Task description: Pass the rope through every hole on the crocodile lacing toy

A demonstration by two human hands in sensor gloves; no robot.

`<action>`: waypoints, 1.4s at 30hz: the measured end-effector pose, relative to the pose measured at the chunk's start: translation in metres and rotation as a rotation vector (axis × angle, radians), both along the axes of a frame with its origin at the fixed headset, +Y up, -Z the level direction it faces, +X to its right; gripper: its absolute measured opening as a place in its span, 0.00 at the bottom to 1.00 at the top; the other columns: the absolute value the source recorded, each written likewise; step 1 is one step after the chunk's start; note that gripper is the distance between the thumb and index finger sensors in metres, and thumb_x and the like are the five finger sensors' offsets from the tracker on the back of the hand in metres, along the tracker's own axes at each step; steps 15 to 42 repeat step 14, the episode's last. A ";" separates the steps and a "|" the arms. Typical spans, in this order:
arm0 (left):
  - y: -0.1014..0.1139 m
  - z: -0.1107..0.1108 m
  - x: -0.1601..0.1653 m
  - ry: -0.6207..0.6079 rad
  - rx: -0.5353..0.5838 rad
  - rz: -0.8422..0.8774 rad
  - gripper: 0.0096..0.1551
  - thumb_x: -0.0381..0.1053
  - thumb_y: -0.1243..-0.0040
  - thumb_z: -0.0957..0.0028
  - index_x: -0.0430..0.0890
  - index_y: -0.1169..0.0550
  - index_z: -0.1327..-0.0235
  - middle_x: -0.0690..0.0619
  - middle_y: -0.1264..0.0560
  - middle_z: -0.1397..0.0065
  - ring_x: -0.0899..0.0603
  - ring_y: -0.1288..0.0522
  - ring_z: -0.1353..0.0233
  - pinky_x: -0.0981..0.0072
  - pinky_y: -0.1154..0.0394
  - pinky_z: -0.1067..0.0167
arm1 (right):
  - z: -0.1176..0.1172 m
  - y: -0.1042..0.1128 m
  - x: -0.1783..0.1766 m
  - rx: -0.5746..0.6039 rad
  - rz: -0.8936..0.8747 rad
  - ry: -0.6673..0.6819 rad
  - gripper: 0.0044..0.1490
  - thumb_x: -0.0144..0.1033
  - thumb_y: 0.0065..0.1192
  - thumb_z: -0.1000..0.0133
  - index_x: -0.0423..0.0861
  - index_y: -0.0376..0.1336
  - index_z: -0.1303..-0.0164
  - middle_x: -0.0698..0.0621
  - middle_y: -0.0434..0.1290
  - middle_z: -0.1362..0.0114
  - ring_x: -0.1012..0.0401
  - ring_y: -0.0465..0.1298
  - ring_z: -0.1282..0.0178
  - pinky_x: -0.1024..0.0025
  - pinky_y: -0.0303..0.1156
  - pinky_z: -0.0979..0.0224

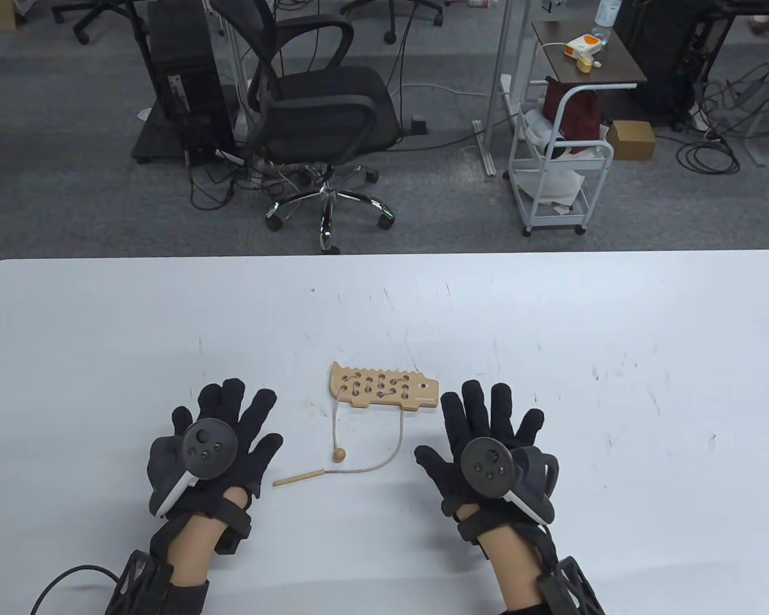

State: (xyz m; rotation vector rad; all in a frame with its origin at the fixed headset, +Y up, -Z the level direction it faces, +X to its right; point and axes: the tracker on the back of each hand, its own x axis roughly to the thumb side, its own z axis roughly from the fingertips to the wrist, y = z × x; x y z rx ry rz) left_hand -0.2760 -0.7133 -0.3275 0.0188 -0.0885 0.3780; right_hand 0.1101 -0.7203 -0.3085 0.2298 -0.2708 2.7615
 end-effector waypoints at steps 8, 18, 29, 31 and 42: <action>-0.001 0.000 -0.001 -0.001 0.000 0.016 0.42 0.69 0.42 0.51 0.73 0.40 0.21 0.54 0.54 0.11 0.38 0.60 0.12 0.31 0.68 0.25 | -0.001 -0.007 0.001 -0.032 -0.004 0.009 0.55 0.70 0.57 0.46 0.53 0.42 0.18 0.51 0.35 0.14 0.41 0.27 0.20 0.30 0.20 0.37; -0.002 0.001 0.000 -0.002 0.001 0.020 0.42 0.68 0.42 0.51 0.72 0.40 0.21 0.54 0.54 0.11 0.38 0.60 0.12 0.31 0.68 0.25 | -0.001 -0.013 0.002 -0.075 -0.020 0.021 0.55 0.70 0.57 0.46 0.53 0.42 0.18 0.51 0.35 0.14 0.41 0.28 0.20 0.31 0.21 0.36; -0.002 0.001 0.000 -0.002 0.001 0.020 0.42 0.68 0.42 0.51 0.72 0.40 0.21 0.54 0.54 0.11 0.38 0.60 0.12 0.31 0.68 0.25 | -0.001 -0.013 0.002 -0.075 -0.020 0.021 0.55 0.70 0.57 0.46 0.53 0.42 0.18 0.51 0.35 0.14 0.41 0.28 0.20 0.31 0.21 0.36; -0.002 0.001 0.000 -0.002 0.001 0.020 0.42 0.68 0.42 0.51 0.72 0.40 0.21 0.54 0.54 0.11 0.38 0.60 0.12 0.31 0.68 0.25 | -0.001 -0.013 0.002 -0.075 -0.020 0.021 0.55 0.70 0.57 0.46 0.53 0.42 0.18 0.51 0.35 0.14 0.41 0.28 0.20 0.31 0.21 0.36; -0.002 0.001 0.000 -0.002 0.001 0.020 0.42 0.68 0.42 0.51 0.72 0.40 0.21 0.54 0.54 0.11 0.38 0.60 0.12 0.31 0.68 0.25 | -0.001 -0.013 0.002 -0.075 -0.020 0.021 0.55 0.70 0.57 0.46 0.53 0.42 0.18 0.51 0.35 0.14 0.41 0.28 0.20 0.31 0.21 0.36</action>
